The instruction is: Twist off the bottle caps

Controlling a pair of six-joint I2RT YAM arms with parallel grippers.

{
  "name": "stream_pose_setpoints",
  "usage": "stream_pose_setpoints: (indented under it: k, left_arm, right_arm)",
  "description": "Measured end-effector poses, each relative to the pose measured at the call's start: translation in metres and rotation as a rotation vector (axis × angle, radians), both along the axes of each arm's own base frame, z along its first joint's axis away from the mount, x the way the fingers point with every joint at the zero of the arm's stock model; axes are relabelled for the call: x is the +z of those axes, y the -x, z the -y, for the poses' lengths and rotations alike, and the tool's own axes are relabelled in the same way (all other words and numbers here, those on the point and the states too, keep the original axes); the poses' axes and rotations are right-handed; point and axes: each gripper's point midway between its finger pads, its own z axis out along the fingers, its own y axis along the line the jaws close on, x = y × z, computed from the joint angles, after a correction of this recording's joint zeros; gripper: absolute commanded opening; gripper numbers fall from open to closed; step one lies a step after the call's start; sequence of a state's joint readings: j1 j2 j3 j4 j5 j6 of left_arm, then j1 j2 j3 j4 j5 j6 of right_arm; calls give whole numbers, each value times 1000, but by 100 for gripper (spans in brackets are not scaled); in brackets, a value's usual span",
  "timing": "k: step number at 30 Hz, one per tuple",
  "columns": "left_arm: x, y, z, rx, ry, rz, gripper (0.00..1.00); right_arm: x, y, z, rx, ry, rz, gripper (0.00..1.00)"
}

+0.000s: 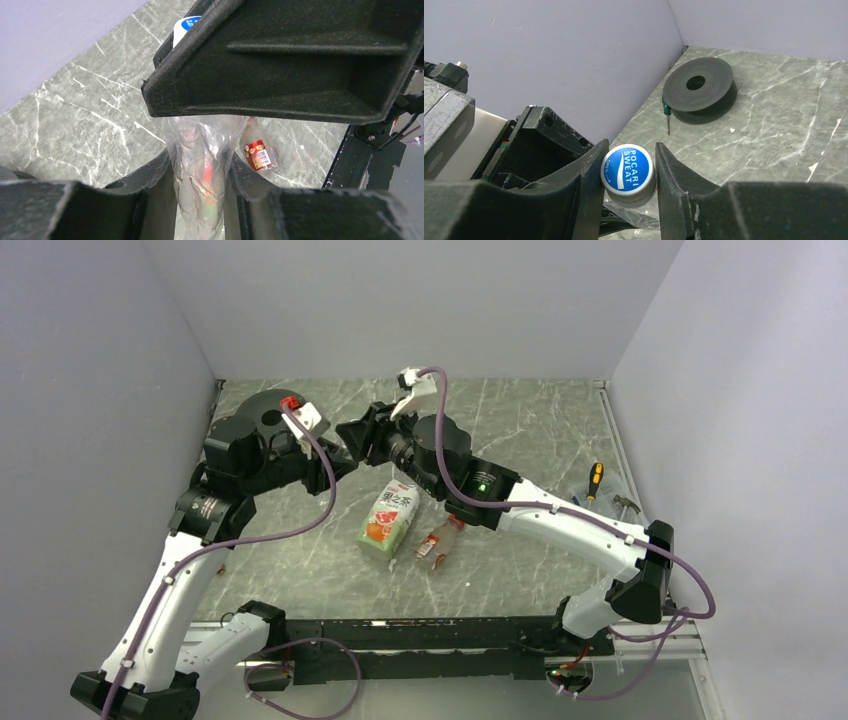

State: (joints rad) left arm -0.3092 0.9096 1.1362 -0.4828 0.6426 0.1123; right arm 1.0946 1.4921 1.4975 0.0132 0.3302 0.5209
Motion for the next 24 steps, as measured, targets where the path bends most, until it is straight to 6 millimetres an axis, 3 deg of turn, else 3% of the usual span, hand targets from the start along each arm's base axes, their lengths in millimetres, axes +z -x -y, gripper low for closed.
stream_pose_setpoints:
  k: [4, 11, 14, 19, 24]
  left_arm:
    - [0, 0, 0, 0, 1, 0, 2]
    - [-1, 1, 0, 0, 1, -2, 2]
    - [0, 1, 0, 0, 1, -1, 2]
    - [-1, 1, 0, 1, 1, -3, 2]
    - [-1, 2, 0, -3, 3, -6, 2]
  right_arm:
    - [2, -1, 1, -3, 7, 15, 53]
    - [8, -2, 2, -11, -2, 30, 47]
    - [8, -2, 2, -10, -3, 29, 39]
    - [8, -2, 2, -9, -2, 31, 15]
    - [8, -2, 2, -7, 9, 44, 0]
